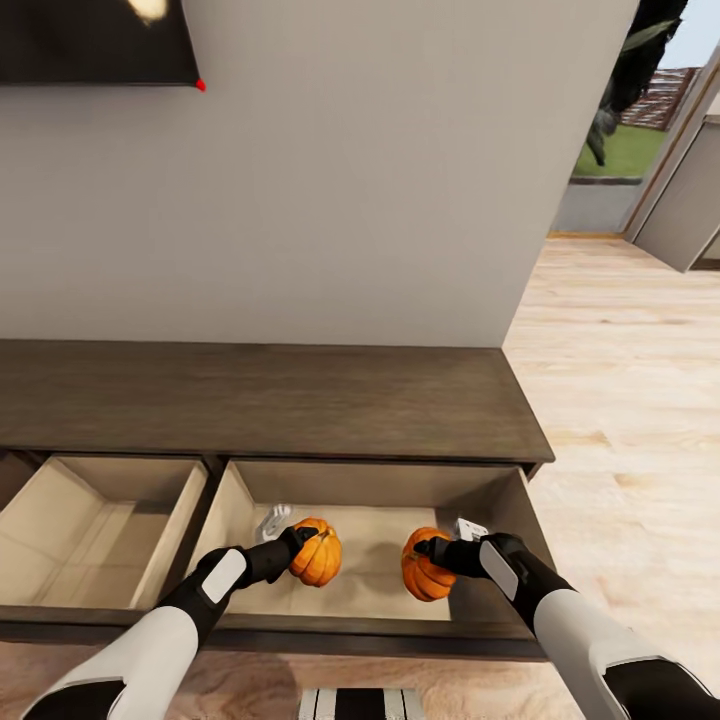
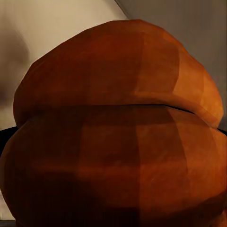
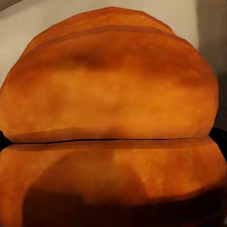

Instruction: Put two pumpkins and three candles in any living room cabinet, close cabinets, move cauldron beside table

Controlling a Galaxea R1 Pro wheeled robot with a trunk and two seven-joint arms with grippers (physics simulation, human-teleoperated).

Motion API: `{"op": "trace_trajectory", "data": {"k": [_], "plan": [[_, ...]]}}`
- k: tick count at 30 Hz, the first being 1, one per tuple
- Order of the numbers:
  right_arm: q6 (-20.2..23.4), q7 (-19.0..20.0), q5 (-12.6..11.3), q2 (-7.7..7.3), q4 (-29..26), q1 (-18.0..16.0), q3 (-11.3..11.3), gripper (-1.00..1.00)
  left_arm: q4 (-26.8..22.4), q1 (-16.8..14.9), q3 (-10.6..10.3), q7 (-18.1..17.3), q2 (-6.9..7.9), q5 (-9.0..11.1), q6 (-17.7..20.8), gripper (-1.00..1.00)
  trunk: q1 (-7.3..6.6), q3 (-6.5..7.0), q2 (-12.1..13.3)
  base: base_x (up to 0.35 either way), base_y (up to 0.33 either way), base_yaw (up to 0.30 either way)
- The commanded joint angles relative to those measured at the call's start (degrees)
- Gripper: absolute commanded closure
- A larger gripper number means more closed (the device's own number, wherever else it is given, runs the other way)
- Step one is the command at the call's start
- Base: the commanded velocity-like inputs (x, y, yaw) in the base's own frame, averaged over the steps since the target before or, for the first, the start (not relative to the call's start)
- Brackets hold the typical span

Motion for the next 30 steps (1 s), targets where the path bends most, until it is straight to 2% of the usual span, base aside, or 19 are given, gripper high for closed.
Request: {"op": "trace_trajectory", "data": {"k": [1,5,16,18,20,24,30], "plan": [[-0.01,0.08,-0.08,0.0,-0.04,-0.01,-0.04,1.0,-0.02,-0.01,0.06,-0.11,0.01,0.19,0.03,1.0,0.02,-0.32,-0.02,0.0,0.0,0.0],[-0.25,0.3,0.02,-0.01,-0.09,-0.01,-0.02,1.0,-0.02,-0.01,0.07,-0.11,0.02,0.24,0.03,1.0,0.12,-1.56,-0.07,0.0,0.0,0.0],[-0.63,0.65,0.22,0.0,-2.91,-0.01,0.14,1.0,-0.02,-0.01,0.07,-0.11,0.02,0.25,0.03,1.0,0.12,-1.74,-0.07,0.0,0.0,0.0],[-0.67,1.69,0.22,-0.06,-2.94,-0.01,0.13,1.0,-0.02,-0.01,0.07,-0.11,0.02,0.25,0.03,1.0,0.12,-1.74,-0.07,0.0,0.0,0.0],[-0.87,6.79,0.4,-0.16,-2.34,-0.01,0.13,1.0,-0.02,-0.01,0.13,-0.11,0.1,0.25,0.09,1.0,0.12,-1.74,-0.07,0.0,0.0,0.0],[-3.53,7.5,0.24,-0.1,-1.54,-0.01,0.13,1.0,-0.02,-0.01,0.15,-0.11,0.11,0.25,0.13,1.0,0.12,-1.74,-0.07,0.0,0.0,0.0],[-4.32,7.47,0.28,-0.09,-1.05,-0.01,0.16,1.0,-0.02,-0.01,0.16,-0.11,0.11,0.25,0.21,1.0,0.12,-1.74,-0.07,0.0,0.0,0.0]]}}
